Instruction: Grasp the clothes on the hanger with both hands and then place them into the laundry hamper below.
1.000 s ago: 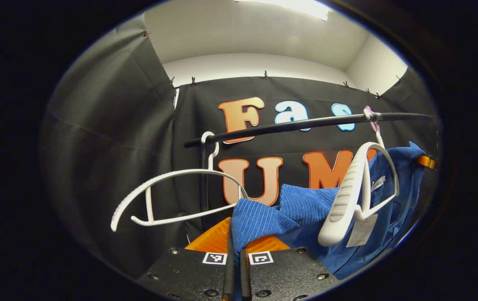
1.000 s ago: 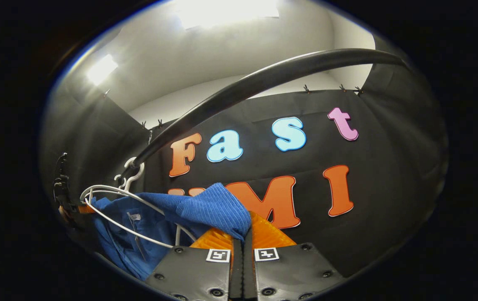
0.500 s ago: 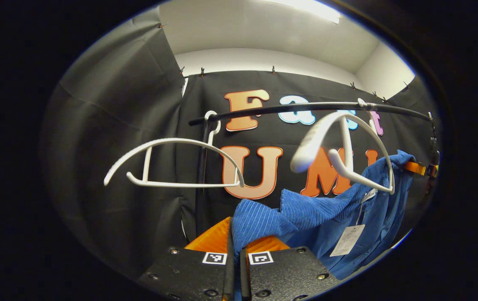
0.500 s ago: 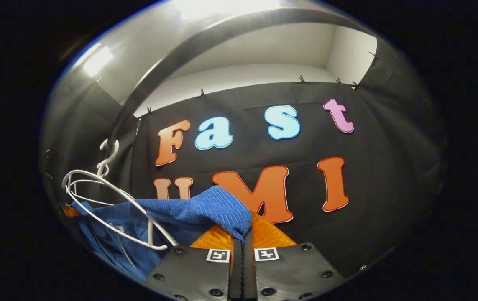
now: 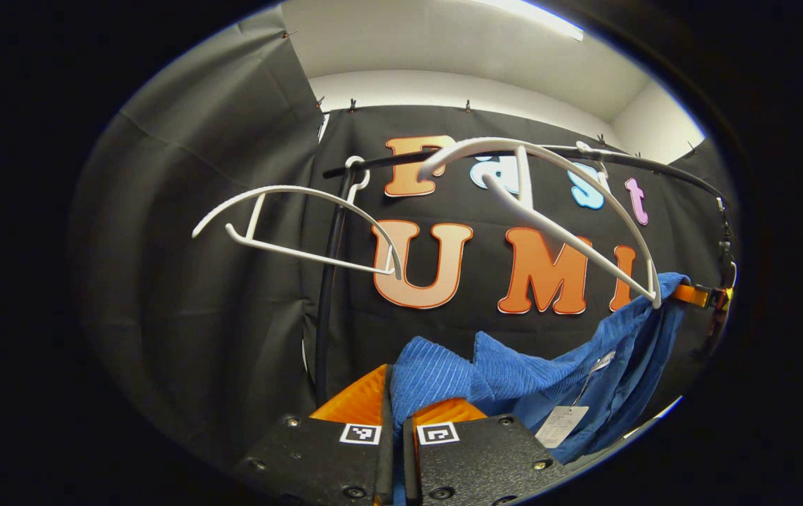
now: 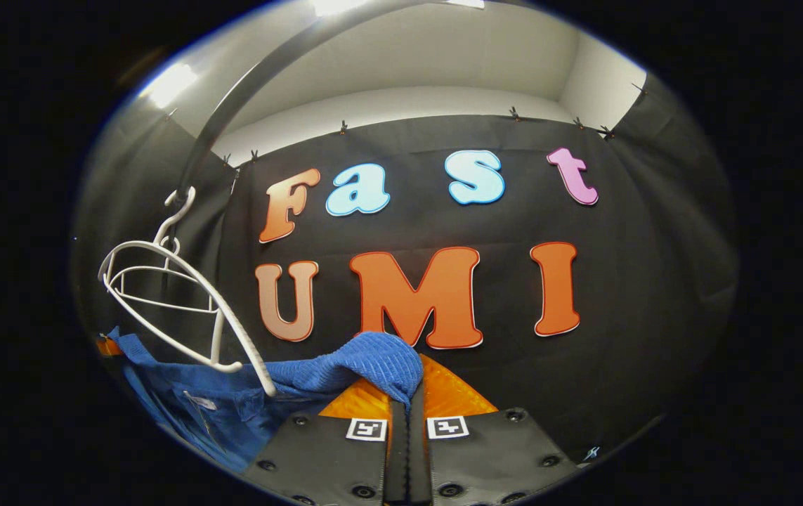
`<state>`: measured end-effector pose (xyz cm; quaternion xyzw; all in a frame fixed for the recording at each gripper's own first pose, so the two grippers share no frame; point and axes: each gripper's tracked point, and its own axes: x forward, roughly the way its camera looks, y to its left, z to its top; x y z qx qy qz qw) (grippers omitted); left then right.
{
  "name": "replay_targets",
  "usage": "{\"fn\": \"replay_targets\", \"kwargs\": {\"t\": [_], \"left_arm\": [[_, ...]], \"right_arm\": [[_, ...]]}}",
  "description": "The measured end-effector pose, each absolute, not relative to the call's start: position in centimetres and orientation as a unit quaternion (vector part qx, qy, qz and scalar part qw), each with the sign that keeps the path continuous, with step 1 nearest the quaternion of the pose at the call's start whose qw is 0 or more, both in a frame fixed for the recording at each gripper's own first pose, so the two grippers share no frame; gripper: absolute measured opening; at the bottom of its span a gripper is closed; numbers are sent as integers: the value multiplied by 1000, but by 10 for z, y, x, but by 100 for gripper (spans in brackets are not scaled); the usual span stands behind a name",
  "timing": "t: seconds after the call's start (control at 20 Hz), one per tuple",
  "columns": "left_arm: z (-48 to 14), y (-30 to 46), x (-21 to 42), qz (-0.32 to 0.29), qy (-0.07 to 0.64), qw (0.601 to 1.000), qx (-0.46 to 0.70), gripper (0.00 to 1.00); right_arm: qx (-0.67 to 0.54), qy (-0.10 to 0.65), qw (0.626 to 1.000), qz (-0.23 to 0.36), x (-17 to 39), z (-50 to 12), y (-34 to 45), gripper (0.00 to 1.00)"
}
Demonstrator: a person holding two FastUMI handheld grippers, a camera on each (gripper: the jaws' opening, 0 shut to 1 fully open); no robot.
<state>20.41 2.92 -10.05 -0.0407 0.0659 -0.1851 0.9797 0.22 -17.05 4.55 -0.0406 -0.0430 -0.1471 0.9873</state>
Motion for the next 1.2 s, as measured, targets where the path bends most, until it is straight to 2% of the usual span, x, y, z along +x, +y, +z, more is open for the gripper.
{"fn": "replay_targets", "kwargs": {"t": [0.25,0.6,0.85,1.2], "left_arm": [[-116,-9,168,-204,81,976,-17,7],[-152,-78,122,-251,141,953,-98,6],[-206,-119,86,-268,216,927,-149,6],[-315,-150,27,-246,364,885,-152,6]], "right_arm": [[-34,-6,996,-86,-6,19,-146,8],[-7,79,997,23,-12,-51,-84,8],[27,181,982,54,-27,-138,-56,8],[43,323,944,62,-61,-265,-32,8]]}}
